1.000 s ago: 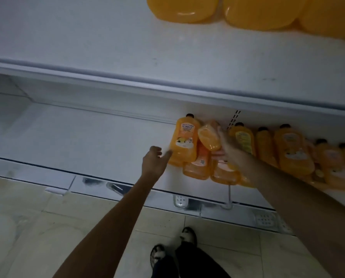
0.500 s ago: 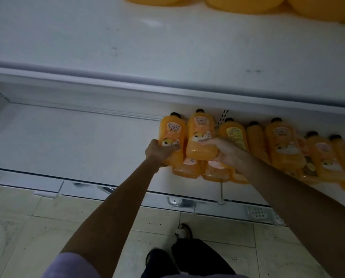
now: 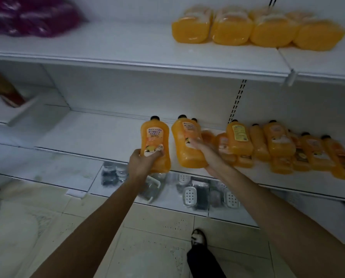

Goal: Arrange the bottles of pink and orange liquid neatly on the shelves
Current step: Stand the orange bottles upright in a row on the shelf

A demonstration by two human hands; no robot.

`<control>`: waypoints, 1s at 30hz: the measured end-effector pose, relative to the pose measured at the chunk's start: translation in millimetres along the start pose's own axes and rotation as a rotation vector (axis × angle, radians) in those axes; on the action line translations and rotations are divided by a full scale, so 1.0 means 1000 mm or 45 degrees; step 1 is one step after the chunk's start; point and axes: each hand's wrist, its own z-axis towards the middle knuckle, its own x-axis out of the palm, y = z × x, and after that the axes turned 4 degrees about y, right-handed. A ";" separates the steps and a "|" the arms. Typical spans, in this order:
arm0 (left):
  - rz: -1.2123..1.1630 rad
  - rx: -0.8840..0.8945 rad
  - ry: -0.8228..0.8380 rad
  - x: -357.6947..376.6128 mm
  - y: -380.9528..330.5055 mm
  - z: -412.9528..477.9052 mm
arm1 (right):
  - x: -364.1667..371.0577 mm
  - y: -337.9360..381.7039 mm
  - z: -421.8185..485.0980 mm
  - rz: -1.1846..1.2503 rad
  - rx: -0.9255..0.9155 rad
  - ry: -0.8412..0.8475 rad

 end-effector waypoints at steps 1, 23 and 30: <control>-0.019 0.042 -0.025 -0.015 -0.003 -0.019 | 0.013 -0.001 -0.016 -0.019 -0.024 0.010; -0.149 0.723 0.186 -0.002 -0.228 -0.113 | -0.030 0.215 -0.167 -0.472 -0.799 -0.506; -0.052 0.795 0.094 0.052 -0.303 -0.064 | -0.090 0.292 -0.131 -0.710 -0.793 -0.712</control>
